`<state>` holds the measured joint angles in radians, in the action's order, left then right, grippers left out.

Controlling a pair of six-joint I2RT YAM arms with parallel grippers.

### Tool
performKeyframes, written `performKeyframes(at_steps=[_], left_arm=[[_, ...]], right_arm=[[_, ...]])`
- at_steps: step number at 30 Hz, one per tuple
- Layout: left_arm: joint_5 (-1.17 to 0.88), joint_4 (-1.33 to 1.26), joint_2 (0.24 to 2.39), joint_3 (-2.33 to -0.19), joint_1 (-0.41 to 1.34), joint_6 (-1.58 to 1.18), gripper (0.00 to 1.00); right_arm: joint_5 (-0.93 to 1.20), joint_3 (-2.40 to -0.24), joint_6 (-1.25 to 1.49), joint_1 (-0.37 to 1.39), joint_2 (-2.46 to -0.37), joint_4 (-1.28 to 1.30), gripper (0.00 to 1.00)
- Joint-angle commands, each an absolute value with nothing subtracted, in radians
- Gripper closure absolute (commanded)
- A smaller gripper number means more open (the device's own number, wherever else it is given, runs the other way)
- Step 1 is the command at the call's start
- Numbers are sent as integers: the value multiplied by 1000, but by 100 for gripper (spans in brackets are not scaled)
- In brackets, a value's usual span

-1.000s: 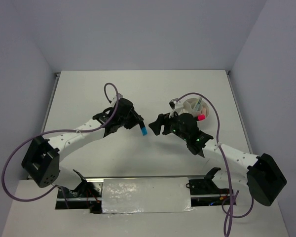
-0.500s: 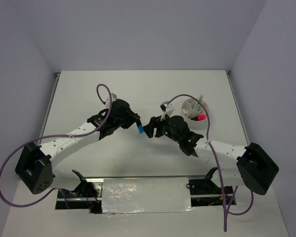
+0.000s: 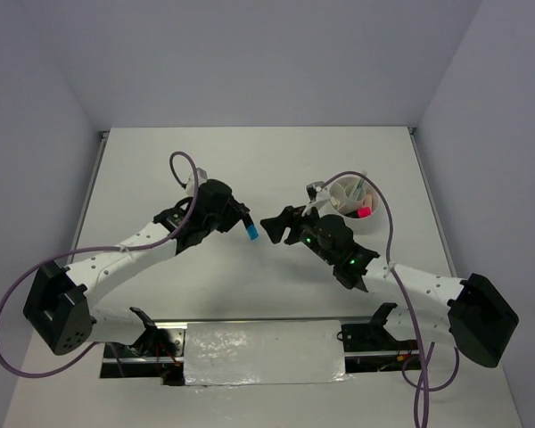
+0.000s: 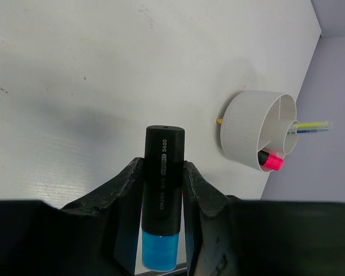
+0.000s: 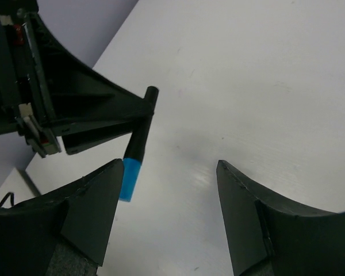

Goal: Sort the stationery into containers
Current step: Pick up the pen from the center of the board.

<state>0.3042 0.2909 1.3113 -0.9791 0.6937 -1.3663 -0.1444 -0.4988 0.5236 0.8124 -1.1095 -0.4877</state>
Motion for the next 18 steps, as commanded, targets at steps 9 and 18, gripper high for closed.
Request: performKeyframes(at_steps=[9, 18], left_arm=[[304, 232, 1267, -982, 698, -1365, 100], [282, 212, 1247, -959, 699, -1376, 100]], right_arm=[[-6, -601, 494, 874, -1253, -571, 39], [-5, -609, 476, 881, -1296, -624, 57]])
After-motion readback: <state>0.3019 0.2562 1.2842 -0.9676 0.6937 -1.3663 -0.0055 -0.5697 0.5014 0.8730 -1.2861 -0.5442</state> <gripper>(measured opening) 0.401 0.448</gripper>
